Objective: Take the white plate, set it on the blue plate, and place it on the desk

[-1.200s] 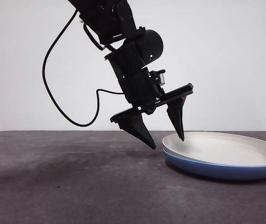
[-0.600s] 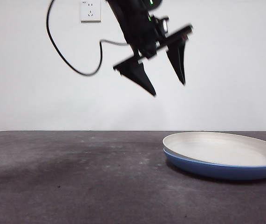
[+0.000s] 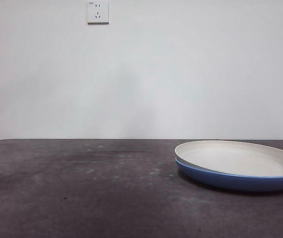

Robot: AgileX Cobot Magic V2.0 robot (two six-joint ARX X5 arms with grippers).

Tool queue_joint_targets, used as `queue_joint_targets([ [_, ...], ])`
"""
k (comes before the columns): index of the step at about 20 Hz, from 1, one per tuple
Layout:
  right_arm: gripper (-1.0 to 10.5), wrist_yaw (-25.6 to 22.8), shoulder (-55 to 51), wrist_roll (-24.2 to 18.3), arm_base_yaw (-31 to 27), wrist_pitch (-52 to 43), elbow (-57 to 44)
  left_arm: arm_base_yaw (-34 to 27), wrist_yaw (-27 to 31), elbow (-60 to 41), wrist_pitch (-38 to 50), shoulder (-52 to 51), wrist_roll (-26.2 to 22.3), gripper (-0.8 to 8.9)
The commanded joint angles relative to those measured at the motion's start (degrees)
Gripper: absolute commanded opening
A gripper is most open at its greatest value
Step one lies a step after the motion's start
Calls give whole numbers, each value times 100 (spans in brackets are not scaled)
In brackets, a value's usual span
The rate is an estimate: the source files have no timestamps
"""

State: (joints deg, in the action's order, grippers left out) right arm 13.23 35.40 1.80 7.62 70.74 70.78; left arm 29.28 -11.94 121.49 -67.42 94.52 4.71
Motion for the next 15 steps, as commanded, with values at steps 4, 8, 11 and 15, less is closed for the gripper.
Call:
queue_joint_targets([
  [4, 475, -20, 44, 52, 22, 9, 79, 26, -275, -1270, 205, -1032, -302, 376],
  [8, 475, -7, 44, 55, 22, 46, 79, 44, -761, -3335, 1088, -2234, -256, 376],
  [11, 475, 24, 44, 83, 22, 52, 79, 59, -1303, -4404, 1414, -2872, -260, 376],
  [15, 475, 37, 46, 131, 22, 120, 59, 74, -2081, -5589, 2096, -3541, -273, 375],
])
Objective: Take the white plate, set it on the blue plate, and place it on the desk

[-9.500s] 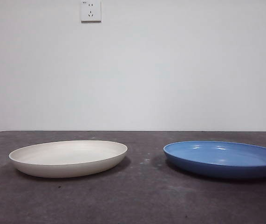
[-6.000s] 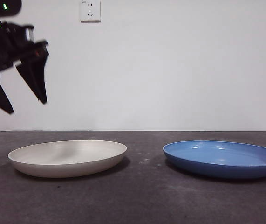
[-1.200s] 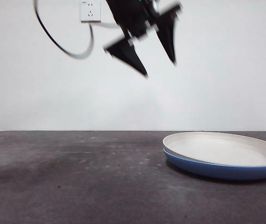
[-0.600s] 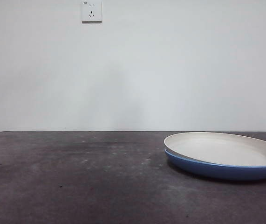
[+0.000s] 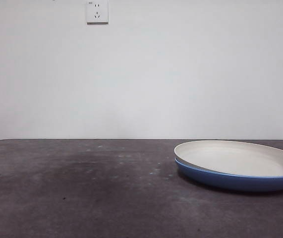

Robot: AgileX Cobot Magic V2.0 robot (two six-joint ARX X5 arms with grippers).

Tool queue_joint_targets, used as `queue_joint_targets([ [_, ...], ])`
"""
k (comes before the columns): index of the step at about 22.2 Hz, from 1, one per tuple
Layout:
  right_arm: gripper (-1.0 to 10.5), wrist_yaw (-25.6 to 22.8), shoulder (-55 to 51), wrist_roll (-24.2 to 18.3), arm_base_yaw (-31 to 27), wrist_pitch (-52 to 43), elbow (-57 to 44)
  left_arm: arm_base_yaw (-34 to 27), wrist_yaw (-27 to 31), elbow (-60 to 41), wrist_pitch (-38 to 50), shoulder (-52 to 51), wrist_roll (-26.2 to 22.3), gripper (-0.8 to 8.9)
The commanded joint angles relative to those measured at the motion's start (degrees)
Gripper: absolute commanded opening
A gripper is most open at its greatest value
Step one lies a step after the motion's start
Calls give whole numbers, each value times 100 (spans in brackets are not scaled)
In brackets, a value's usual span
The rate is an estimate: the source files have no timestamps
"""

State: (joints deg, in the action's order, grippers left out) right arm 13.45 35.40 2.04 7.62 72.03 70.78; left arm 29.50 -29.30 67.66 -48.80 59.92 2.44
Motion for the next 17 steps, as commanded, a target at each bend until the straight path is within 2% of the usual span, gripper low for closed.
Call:
queue_joint_targets([
  [1, 475, 15, 46, 149, 22, 4, 15, 55, -577, -439, 411, -188, -44, 375],
  [7, 475, 20, 46, 291, 22, -7, -557, 57, -632, -774, 514, -267, -50, 375],
  [10, 475, -2, 155, 667, 20, -372, -815, 57, -632, -774, 518, -267, -50, 375],
  [12, 475, -7, 483, 796, 11, -726, -1005, 57, -632, -774, 514, -267, -50, 375],
  [17, 475, -9, 1381, 780, 0, -1373, -1263, 57, -632, -774, 514, -267, -52, 375],
])
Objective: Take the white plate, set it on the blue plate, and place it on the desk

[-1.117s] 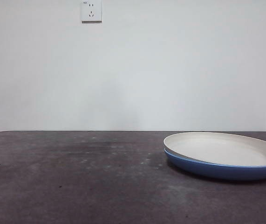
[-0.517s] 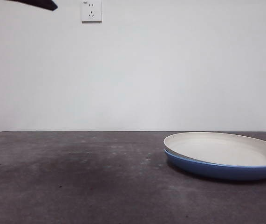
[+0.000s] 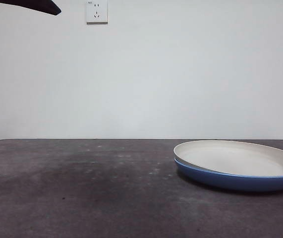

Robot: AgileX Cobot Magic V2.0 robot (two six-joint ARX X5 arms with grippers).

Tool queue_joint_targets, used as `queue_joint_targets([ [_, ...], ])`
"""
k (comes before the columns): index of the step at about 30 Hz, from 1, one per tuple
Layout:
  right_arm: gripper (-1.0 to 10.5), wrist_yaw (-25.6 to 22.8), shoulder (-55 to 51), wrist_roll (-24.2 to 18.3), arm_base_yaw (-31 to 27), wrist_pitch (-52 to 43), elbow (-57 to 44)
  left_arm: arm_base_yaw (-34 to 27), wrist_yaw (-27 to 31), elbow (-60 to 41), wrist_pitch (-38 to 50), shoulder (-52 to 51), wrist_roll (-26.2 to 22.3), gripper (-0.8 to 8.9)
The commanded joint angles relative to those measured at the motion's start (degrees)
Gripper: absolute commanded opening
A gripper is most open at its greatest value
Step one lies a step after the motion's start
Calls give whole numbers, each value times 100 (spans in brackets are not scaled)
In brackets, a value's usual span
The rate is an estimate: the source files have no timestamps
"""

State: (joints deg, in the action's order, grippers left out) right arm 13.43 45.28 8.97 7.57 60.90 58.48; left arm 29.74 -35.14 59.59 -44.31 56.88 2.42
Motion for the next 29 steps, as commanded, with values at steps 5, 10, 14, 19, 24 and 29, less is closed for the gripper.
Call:
queue_joint_targets([
  [5, 474, 0, 1578, -92, -166, -841, -192, 33, -48, 33, 66, 37, -50, 375],
  [10, 474, 9, 2570, -225, -435, -1198, -192, 33, -48, 33, 63, 37, -48, 375],
  [14, 474, 273, 3178, -254, -608, -1552, -192, 33, -48, 33, 66, 35, -48, 375],
  [19, 474, 352, 3746, -254, -675, -1963, -192, 33, -48, 33, 66, 35, -46, 374],
  [24, 474, 588, 4258, -236, -675, -2339, -192, 33, -48, 33, 66, 35, -46, 375],
  [29, 358, 608, 4607, -210, -675, -2614, -192, 33, -48, 33, 63, 35, -44, 375],
])
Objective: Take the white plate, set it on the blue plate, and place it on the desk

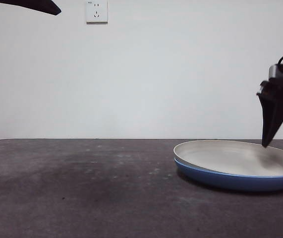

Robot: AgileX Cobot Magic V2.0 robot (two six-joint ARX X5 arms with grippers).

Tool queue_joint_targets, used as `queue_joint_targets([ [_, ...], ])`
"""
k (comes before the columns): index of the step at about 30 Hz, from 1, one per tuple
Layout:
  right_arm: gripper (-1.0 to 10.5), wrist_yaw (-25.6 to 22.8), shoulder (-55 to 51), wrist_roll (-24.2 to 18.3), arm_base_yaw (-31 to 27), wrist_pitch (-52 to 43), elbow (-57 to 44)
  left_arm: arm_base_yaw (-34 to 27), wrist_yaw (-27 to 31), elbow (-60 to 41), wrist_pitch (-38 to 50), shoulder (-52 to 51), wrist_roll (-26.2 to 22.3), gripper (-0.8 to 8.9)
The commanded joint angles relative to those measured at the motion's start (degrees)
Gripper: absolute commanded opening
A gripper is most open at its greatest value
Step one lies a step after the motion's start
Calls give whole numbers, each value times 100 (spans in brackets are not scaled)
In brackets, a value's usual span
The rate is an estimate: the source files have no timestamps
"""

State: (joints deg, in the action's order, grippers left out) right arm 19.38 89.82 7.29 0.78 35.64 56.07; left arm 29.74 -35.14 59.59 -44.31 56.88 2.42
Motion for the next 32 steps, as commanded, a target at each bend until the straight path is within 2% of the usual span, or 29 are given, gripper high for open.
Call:
queue_joint_targets([
  [1, 356, 13, 181, -44, 4, -103, 48, 33, -48, 33, 63, 35, -44, 375],
  [6, 277, 13, 321, -39, 4, -225, 48, 33, -48, 33, 63, 37, -33, 375],
  [13, 254, 11, 507, -31, 4, -267, 48, 33, -48, 33, 59, 37, -22, 375],
  [18, 61, 9, 507, -22, -20, -308, 48, 33, -46, 33, 59, 35, -22, 375],
  [20, 29, 7, 507, -20, -22, -308, 48, 33, -46, 33, 59, 35, -24, 375],
  [32, 14, -7, 280, 179, -291, -304, 52, 33, -46, 33, 57, 35, -24, 375],
])
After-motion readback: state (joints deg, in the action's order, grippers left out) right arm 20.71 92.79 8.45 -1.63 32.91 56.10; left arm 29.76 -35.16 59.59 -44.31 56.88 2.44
